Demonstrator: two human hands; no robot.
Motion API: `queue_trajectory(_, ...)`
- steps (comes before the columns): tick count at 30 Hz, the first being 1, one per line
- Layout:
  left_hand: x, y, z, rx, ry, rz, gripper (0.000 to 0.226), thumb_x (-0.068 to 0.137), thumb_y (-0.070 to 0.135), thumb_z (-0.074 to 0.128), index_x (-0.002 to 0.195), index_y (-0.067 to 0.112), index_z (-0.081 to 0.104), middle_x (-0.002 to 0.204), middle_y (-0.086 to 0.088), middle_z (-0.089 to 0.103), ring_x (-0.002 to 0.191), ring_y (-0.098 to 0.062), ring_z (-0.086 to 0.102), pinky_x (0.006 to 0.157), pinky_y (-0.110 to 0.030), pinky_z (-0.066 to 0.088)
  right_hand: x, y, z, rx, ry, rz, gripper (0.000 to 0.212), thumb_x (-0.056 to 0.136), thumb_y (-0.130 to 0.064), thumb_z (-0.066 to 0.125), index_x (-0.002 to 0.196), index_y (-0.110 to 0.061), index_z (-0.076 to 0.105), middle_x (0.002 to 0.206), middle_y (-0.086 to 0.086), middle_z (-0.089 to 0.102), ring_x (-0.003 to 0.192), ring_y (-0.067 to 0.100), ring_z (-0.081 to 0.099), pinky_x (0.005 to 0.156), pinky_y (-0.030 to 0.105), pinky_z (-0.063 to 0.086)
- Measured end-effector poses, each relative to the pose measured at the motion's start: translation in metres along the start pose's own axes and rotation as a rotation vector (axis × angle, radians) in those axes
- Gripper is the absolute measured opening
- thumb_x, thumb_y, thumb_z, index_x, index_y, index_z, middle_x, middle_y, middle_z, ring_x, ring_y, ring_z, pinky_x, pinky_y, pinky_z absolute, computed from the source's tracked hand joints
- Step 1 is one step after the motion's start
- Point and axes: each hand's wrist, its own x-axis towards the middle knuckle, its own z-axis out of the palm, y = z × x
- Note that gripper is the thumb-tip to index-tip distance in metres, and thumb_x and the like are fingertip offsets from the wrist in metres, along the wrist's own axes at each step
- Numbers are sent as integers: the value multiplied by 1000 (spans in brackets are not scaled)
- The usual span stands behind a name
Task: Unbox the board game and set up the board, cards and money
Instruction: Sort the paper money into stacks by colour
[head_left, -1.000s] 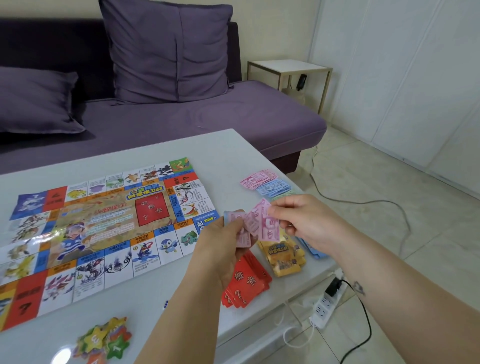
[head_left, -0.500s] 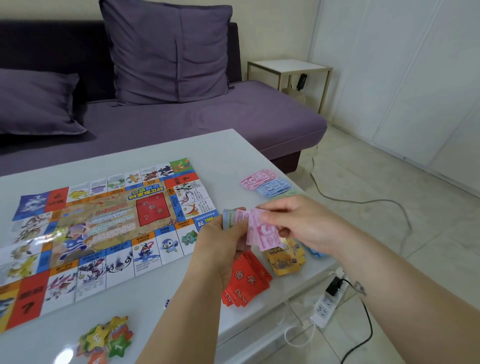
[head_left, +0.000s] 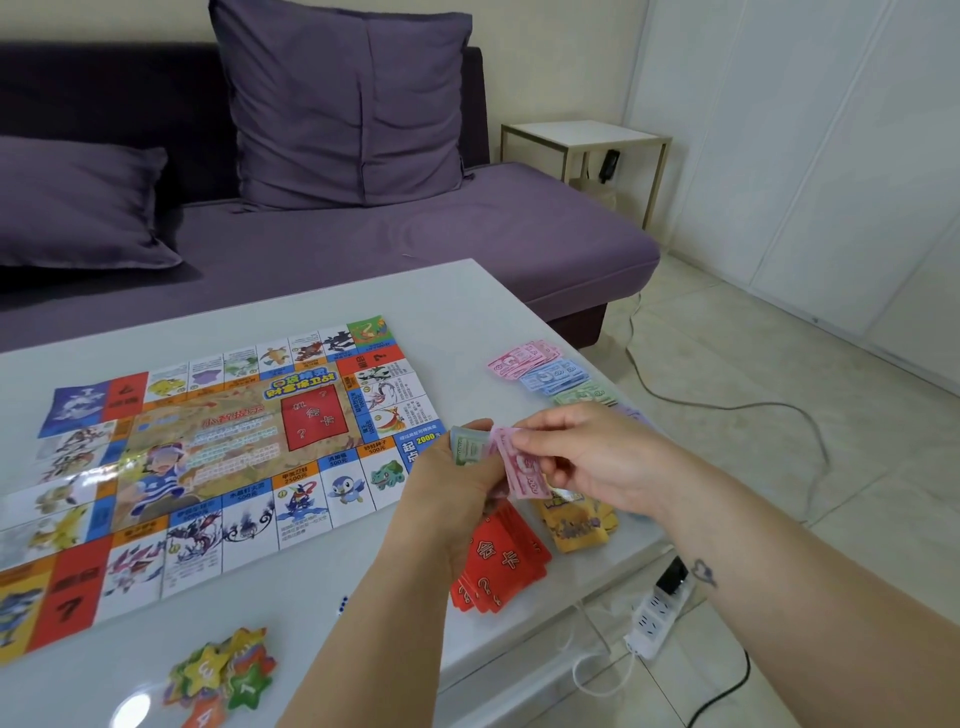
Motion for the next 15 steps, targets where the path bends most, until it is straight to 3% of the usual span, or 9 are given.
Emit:
queue_trajectory(5, -1, 7, -3, -109, 70, -35, 24, 84, 11, 67, 104, 20, 58, 81, -6, 66, 63, -8, 62, 50, -19, 38, 3, -1, -4, 80, 211, -79, 11, 91, -5, 59, 85, -10, 66, 68, 4, 56, 55, 8, 47, 53, 20, 41)
queue_trajectory(11, 2, 6, -5, -81, 120, 2, 23, 83, 10, 69, 100, 22, 61, 73, -6, 59, 58, -12, 44, 53, -23, 38, 2, 3, 8, 73, 159, -114, 16, 91, -5, 59, 87, -19, 66, 68, 3, 62, 57, 8, 56, 60, 22, 49)
queue_trajectory(15, 4, 13, -9, -192, 148, -49, 19, 83, 9, 68, 98, 18, 60, 68, -4, 62, 58, -11, 50, 47, -19, 38, 9, -1, 13, 37, 164, -195, 20, 91, -4, 59, 89, -22, 67, 69, 4, 64, 58, 9, 57, 59, 20, 50)
